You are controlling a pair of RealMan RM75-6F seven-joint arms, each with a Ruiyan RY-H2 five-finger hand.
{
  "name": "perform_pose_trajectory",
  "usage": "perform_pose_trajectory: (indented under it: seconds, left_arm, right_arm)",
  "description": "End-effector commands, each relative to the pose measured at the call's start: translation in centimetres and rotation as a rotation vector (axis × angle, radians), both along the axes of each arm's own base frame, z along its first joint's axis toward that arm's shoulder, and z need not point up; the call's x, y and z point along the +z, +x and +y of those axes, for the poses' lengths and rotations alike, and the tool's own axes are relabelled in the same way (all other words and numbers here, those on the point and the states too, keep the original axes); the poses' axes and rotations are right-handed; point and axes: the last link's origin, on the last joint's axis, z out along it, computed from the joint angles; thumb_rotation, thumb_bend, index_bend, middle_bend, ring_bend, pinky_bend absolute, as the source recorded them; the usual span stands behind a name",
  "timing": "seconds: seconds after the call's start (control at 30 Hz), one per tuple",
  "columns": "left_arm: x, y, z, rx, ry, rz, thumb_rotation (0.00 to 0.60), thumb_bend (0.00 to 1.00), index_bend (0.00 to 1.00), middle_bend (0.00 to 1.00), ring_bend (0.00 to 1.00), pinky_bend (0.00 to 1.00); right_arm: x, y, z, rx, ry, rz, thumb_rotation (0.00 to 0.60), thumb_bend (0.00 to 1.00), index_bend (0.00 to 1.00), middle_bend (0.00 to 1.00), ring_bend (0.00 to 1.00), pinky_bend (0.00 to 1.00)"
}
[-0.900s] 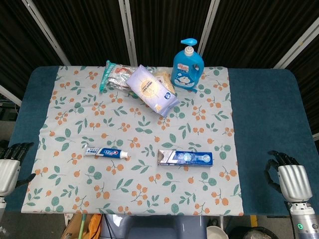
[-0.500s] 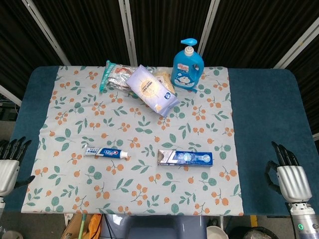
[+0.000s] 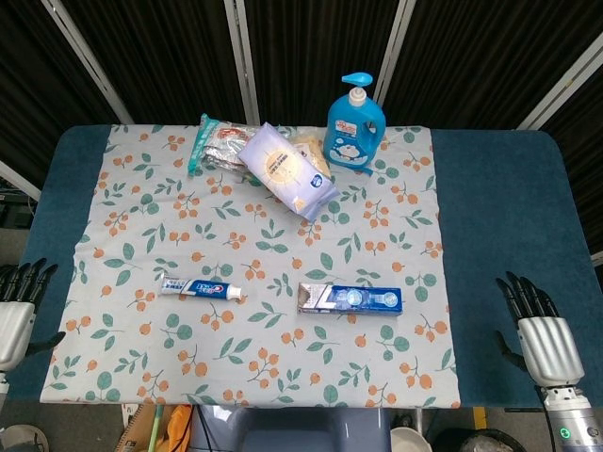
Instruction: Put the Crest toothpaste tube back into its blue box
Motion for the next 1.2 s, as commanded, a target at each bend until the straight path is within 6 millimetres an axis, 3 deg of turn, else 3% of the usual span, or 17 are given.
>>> perform_pose_trajectory:
  seconds: [0.03, 0.2, 0.5, 0.73, 1.03, 1.2]
  left_arm:
    - [-0.1, 0.0, 0.0, 0.001, -0.005, -0.001, 0.6, 0.04, 0.0, 0.0, 0.0, 0.0]
    - [-0.1, 0.1, 0.1, 0.005, -0.006, -0.009, 0.6, 0.04, 0.0, 0.0, 0.0, 0.0]
    - [-0.3, 0.1, 0.3, 0.015, -0.021, -0.021, 0.6, 0.04, 0.0, 0.0, 0.0, 0.0]
    - [-0.1, 0.0, 0.3, 0.029, -0.021, -0.036, 0.6, 0.04, 0.0, 0.0, 0.0, 0.0]
    - [-0.3, -0.1, 0.5, 0.036, -0.03, -0.043, 0.6, 0.04, 0.0, 0.0, 0.0, 0.0]
    - [-0.2, -0.1, 0.6, 0.045, -0.032, -0.049, 0.6, 0.04, 0.0, 0.0, 0.0, 0.0]
  right_arm:
    - [-0.5, 1.1, 0.1, 0.016, 0.033, -0.006, 0.6, 0.41, 0.0, 0.0, 0.0, 0.14]
    - [-2.4, 4.1, -0.7, 0.056, 0.107, -0.019, 0.6, 0.41, 0.0, 0.04, 0.01, 0.14]
    - [-8.4, 11.0, -4.8, 0.105, 0.238, -0.023, 0.6, 0.41, 0.0, 0.04, 0.01, 0.14]
    - [-12.3, 13.4, -7.7, 0.086, 0.283, -0.017, 0.6, 0.41, 0.0, 0.05, 0.02, 0.14]
    - [-16.6, 15.9, -8.4, 0.061, 0.336, -0.035, 0.6, 0.41, 0.0, 0.09, 0.06, 0.14]
    - [-17.8, 15.7, -8.9, 0.041, 0.329, 0.001, 0.6, 0.41, 0.0, 0.09, 0.07, 0.14]
